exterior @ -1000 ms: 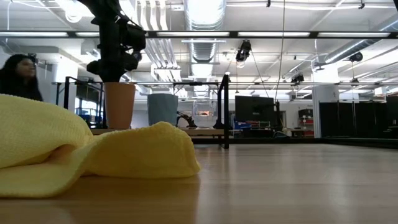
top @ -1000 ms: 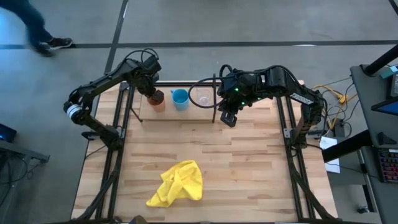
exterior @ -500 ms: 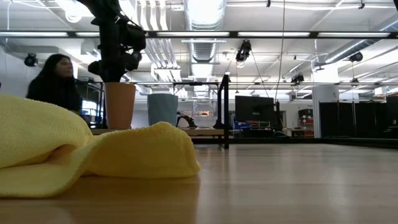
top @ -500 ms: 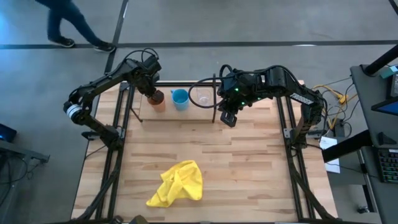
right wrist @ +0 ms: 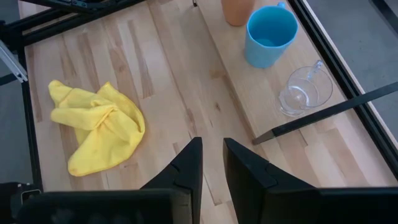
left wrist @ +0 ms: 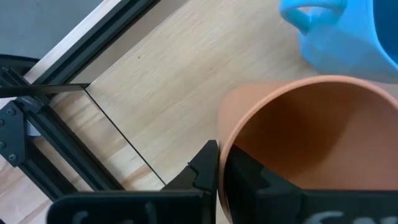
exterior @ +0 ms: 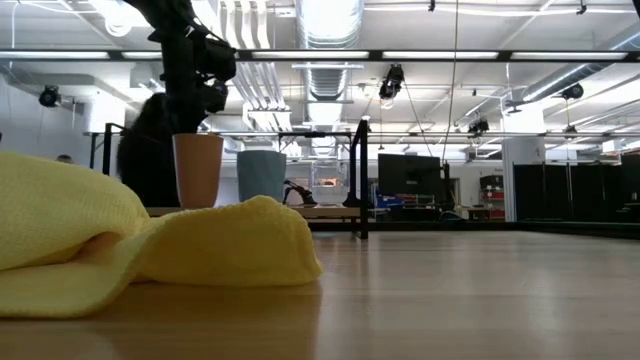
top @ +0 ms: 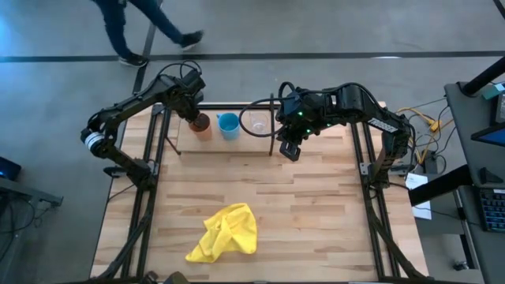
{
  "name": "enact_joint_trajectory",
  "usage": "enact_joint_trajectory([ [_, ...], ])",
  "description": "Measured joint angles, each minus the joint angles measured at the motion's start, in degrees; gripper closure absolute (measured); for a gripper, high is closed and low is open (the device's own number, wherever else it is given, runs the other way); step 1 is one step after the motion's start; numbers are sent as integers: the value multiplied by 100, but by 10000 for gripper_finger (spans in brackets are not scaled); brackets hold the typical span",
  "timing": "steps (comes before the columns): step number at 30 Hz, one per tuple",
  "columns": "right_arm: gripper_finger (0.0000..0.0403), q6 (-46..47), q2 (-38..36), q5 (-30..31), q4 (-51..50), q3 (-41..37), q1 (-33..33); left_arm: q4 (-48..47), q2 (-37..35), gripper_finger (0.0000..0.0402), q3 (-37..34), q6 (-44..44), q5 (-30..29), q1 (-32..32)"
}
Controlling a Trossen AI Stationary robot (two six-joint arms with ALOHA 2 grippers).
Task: Stack small to large cups/mugs on shelf
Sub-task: Put the orange cup on the shelf, then return to Home Position
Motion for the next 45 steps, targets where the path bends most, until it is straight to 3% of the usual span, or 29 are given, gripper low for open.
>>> enact_joint_trajectory([
  [7,344,1,0,1,-2,1,-2,61,2,392,-6,129,-25,8],
  [19,344,-4,0,0,-6,-1,0,63,9,302,-11,127,-188,24],
  [26,344,-132,0,1,-4,0,-1,51,9,299,-5,140,-478,24],
  [37,344,-284,0,1,-2,-1,0,-43,-348,300,335,146,-466,20],
  [45,344,-299,0,1,4,0,0,-1134,-1015,300,1171,123,-268,20],
])
